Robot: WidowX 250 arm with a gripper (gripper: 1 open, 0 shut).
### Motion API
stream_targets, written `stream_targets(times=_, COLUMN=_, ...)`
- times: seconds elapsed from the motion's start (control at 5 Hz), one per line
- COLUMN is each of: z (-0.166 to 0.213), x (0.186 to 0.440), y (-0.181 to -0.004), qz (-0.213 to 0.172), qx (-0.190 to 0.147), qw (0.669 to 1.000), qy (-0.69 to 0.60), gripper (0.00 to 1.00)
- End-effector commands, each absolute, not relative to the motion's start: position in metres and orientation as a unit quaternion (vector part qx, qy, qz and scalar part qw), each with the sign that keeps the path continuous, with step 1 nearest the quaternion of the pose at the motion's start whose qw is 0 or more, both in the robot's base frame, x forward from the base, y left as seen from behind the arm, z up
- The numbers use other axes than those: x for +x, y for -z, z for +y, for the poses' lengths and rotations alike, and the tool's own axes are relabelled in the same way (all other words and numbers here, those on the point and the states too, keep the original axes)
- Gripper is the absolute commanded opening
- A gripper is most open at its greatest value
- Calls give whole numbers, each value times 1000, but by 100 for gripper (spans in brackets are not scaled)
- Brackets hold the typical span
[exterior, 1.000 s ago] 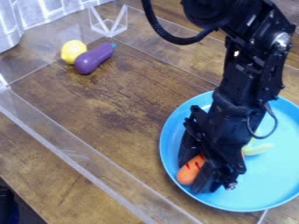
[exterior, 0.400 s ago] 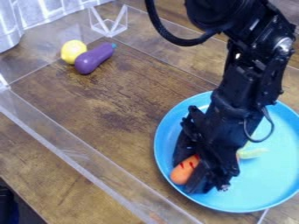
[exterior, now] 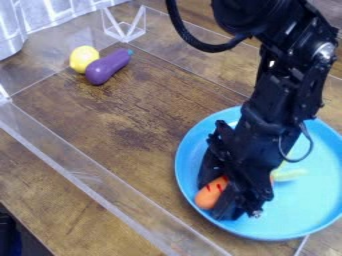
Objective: Remove the carrot from inside the blue tray and put it on the table
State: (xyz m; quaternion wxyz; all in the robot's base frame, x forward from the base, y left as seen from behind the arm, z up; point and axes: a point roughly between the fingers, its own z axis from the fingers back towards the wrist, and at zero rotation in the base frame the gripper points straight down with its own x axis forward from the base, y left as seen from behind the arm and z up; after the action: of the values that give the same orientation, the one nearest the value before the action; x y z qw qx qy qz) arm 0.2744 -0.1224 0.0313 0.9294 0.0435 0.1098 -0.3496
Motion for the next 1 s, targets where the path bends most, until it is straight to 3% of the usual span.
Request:
stream_targets(times=0.0, z=-132, x=278, y=-58, qz=66, qx=40, qw=927, qy=367, gripper=0)
stream_targets(times=0.8, z=-135, x=276, y=-49, qz=62, qx=25, qw=926, qy=371, gripper=0)
